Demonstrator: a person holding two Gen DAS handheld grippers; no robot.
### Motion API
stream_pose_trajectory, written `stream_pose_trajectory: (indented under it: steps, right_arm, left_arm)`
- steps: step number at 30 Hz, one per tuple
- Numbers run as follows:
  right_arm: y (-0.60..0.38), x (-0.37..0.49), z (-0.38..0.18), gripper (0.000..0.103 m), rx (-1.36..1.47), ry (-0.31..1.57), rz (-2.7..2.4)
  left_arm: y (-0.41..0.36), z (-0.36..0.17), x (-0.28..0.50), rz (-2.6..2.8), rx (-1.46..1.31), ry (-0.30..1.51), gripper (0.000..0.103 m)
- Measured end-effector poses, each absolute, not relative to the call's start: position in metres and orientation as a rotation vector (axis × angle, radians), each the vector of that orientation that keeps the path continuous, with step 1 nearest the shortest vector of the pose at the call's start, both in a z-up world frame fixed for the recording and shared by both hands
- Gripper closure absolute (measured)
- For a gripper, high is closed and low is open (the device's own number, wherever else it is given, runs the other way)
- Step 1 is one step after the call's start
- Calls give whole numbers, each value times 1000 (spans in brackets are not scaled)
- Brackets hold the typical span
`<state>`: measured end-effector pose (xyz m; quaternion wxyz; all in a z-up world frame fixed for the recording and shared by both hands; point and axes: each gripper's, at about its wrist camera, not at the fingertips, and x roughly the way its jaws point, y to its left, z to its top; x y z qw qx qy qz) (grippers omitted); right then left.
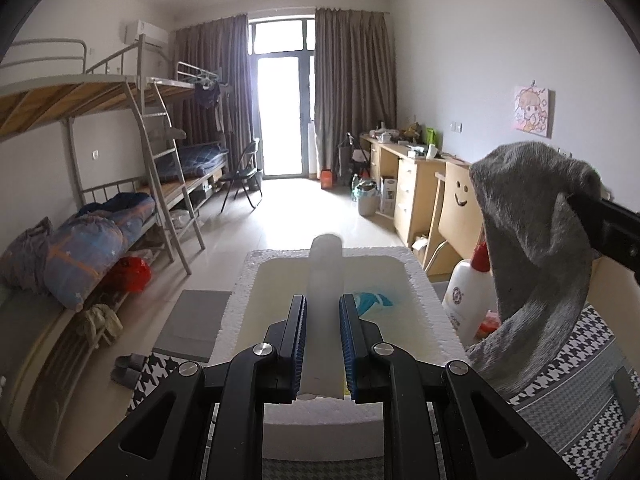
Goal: Organize soft objects
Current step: 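Open the left tool to drop the white roll into the box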
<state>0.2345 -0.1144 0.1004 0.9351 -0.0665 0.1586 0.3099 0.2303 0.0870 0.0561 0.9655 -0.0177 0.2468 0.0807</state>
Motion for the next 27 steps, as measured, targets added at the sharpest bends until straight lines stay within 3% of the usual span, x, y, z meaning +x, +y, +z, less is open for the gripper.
stream_pose_trajectory:
  steps: [8, 15, 17, 18, 19, 25, 27]
  right_arm:
    - [-105, 245, 103, 86, -136, 332, 640]
    - [-101, 250, 103, 86, -134, 334, 642]
    - [-99, 253, 103, 86, -136, 337, 641]
    - [-98, 254, 103, 86, -137, 339, 641]
    - [-98, 255, 103, 86, -136, 341, 641]
    - [-97, 259, 100, 85, -134, 353, 644]
    - [-94, 261, 99, 85, -135, 356, 645]
  left_arm:
    - [92, 50, 240, 168, -38, 524, 85]
    - [97, 48, 247, 165, -52, 544, 77]
    - [98, 48, 245, 180, -50, 544, 59]
    - [99, 48, 244, 179, -55, 540, 38]
    - [100, 49, 241, 180, -62, 532, 24]
    - [108, 54, 229, 210, -80, 500, 4]
    - [107, 54, 226, 232, -72, 492, 1]
